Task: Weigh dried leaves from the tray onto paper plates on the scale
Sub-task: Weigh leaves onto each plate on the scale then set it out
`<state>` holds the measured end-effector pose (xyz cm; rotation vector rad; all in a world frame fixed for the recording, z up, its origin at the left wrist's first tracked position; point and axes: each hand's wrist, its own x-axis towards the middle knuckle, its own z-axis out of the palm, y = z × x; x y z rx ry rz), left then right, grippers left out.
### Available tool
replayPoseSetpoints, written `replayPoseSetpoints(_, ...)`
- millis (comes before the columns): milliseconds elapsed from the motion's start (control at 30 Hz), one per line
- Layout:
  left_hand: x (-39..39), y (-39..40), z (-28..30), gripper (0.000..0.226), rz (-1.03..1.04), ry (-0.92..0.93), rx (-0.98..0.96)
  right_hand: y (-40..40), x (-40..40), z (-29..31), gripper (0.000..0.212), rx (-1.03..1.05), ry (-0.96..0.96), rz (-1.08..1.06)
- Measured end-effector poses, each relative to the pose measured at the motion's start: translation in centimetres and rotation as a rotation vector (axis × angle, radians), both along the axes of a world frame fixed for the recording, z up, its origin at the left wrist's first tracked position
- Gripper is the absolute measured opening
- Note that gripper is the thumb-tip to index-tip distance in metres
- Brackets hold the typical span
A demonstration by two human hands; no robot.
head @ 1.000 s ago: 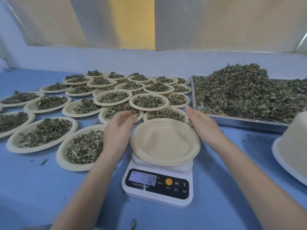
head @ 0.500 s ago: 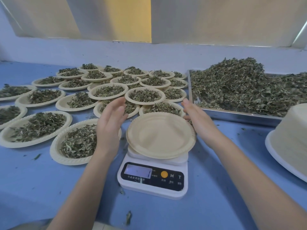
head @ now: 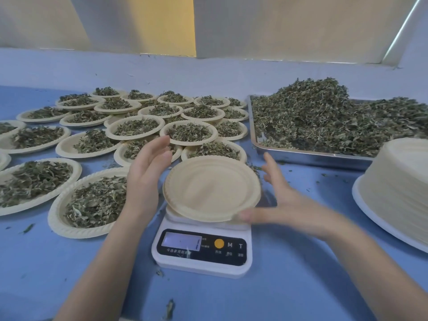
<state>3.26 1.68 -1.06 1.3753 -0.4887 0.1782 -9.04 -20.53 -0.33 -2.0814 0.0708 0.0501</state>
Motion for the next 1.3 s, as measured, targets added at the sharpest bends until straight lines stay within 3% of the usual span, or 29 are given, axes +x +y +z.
replayPoseSetpoints(100,-0.2,0.1,-0.1,0.04,0.007,0.003,-0.037,1.3,-2.4,-2.0,0.146,-0.101,0.036,-0.004)
replayPoseSetpoints(500,-0.8,0.7,-0.7,0.045,0.038,0.047,-0.098,2.6,-1.2,-0.7,0.141,-0.002,0.135,-0.018)
replayPoseSetpoints(667,-0.9,0.7,-0.8,0.043,0.038,0.035,-0.08,1.7,-1.7,-1.2,0.146,0.257,0.08,-0.065)
replayPoseSetpoints(867,-1.1,0.4,-0.2,0.046,0.006,0.008,-0.002,1.1,-1.2,-1.1,0.136,0.421,-0.013,-0.179)
replayPoseSetpoints(967,-0.7,-0.1,1.3,0.051,0.023,-0.071,0.131,0.2,-0.4,0.2,0.123,0.469,-0.11,-0.288)
replayPoseSetpoints(1067,0.3,-2.0,4.1,0.053,-0.008,-0.133,0.36,-1.5,1.6,2.2,0.102,0.368,-0.185,-0.4)
replayPoseSetpoints(1200,2.0,-7.4,7.4,0.058,-0.169,-0.242,0.734,-5.3,6.0,4.5,0.071,0.001,-0.255,-0.594)
replayPoseSetpoints(1300,3.5,-12.5,8.3,0.066,-0.282,-0.34,1.011,-8.6,9.3,4.9,0.065,-0.259,-0.111,-0.704)
